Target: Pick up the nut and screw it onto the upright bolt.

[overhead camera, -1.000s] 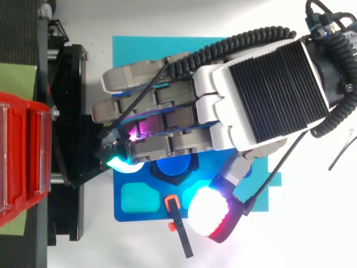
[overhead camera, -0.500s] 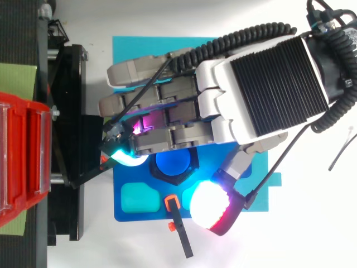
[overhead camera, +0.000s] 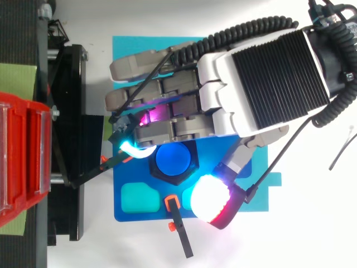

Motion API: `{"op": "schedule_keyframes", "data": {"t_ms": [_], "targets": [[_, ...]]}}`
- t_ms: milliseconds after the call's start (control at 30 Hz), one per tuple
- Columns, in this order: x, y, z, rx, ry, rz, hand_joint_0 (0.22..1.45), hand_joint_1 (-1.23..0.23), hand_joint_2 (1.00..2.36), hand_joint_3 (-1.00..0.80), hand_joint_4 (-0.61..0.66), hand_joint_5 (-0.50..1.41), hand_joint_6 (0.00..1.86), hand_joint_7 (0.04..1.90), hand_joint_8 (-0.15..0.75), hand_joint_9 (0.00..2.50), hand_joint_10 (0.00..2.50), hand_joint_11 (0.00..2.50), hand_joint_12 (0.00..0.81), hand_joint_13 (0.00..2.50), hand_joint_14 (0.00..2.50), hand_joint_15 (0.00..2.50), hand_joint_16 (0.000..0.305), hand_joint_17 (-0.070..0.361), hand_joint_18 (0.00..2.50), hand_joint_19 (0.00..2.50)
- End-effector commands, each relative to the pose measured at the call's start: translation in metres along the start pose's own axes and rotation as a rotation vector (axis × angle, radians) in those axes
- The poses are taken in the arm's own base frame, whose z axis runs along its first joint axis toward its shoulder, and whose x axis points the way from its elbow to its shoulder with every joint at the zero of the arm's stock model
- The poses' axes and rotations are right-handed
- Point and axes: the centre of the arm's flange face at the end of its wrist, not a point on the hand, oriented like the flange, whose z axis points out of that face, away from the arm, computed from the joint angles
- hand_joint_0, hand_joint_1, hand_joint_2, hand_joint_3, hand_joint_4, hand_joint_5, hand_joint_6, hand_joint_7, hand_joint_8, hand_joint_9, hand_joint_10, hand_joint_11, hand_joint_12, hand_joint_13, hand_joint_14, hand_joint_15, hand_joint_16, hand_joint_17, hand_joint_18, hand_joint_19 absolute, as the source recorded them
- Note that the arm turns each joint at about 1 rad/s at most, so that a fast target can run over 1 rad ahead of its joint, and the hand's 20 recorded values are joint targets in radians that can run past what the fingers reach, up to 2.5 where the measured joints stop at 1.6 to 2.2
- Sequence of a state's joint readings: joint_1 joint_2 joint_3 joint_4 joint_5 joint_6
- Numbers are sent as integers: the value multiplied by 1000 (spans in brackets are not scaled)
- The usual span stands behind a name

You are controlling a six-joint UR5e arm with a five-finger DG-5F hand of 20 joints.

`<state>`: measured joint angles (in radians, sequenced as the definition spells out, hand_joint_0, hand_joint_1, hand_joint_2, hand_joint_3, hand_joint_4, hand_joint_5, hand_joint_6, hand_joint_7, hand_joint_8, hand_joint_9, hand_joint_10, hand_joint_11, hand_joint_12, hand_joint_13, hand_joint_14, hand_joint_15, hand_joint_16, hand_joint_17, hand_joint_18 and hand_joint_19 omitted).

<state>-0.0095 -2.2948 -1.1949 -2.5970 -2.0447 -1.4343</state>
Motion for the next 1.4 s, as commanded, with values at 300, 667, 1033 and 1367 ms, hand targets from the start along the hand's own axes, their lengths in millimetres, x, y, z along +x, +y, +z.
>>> {"op": "schedule_keyframes", "data": {"t_ms": [300,667,1033,1367], "targets": [[1,-5,-5,7,10,3,523,-181,1000,-500,142,36,504,1280,239,1135,0,0,229,677,0,0,35,79,310,0],[-1,-11,-10,18,10,1,531,-193,1000,-500,119,67,502,1371,233,1273,0,0,207,769,0,0,32,71,404,17],[-3,-21,-16,27,4,-5,529,-153,1000,-500,122,85,503,1416,226,1405,0,2,183,862,0,0,26,57,514,75],[-8,-26,-17,16,-12,-13,524,-137,1000,-500,116,62,502,1359,233,1396,0,38,194,850,0,0,27,60,498,68]]}}
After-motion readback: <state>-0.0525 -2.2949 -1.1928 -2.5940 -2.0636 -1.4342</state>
